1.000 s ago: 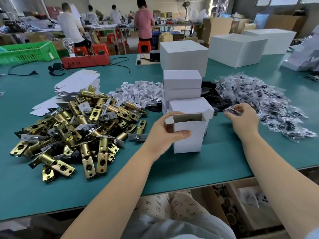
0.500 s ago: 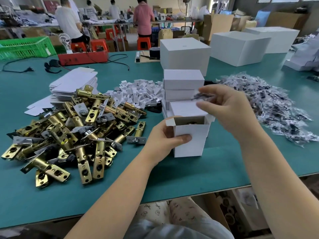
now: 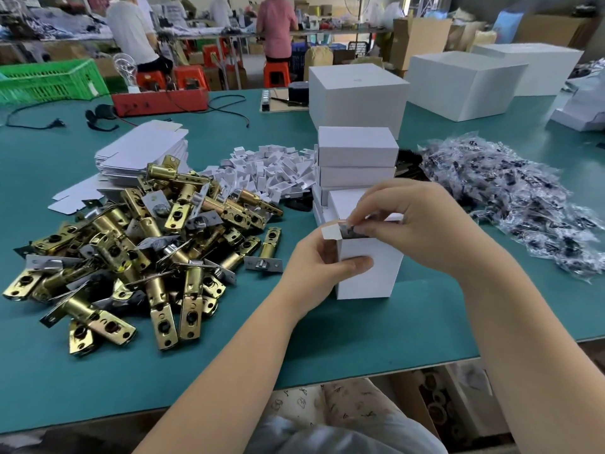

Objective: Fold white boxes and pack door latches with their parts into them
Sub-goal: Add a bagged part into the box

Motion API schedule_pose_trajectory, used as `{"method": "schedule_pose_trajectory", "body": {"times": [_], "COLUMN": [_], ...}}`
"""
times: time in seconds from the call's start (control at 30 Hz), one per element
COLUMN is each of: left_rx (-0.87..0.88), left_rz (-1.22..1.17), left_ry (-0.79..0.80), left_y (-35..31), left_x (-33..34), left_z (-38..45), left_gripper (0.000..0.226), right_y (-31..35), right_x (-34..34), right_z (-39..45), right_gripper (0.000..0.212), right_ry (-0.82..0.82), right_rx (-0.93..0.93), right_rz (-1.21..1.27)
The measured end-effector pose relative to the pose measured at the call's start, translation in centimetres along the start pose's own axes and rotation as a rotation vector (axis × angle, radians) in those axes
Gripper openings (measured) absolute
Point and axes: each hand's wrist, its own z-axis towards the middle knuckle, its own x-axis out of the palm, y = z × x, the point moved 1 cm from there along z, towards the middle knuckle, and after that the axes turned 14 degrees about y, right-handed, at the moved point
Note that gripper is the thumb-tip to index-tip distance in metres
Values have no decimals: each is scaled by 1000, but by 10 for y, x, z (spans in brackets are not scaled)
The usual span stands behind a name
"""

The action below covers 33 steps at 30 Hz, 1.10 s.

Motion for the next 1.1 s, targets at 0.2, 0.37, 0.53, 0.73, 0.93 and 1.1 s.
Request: {"method": "schedule_pose_trajectory", "body": {"times": [0.2,0.37,0.53,0.73,0.93,1.1], "left_rx": [11,-4,-33,-34,-103,-25], "left_rz": [-2,8,107,118,493,697], "left_ry": [-6,-5,16,-21,-161,-288], "left_y": [-1,-1,-1,-3,0,-4], "left_x": [1,1,-1,2,1,2], "left_z": [-1,-2,-2,-2,-15,-21], "left_gripper": [39,38,30,35,62,69], "right_y": [-1,7,17,5,-32,-50], "right_x": [11,19,24,33,51,65], "right_z": [0,-7,-2,-8,-49,-61], "right_gripper": [17,32,67,55,25,31], "right_ry": [-164,-124,254,34,-677,-435], "right_rx": [89,147,163,-36,99,207], "right_rz": [-102,-154,-355,-340,228,554]}}
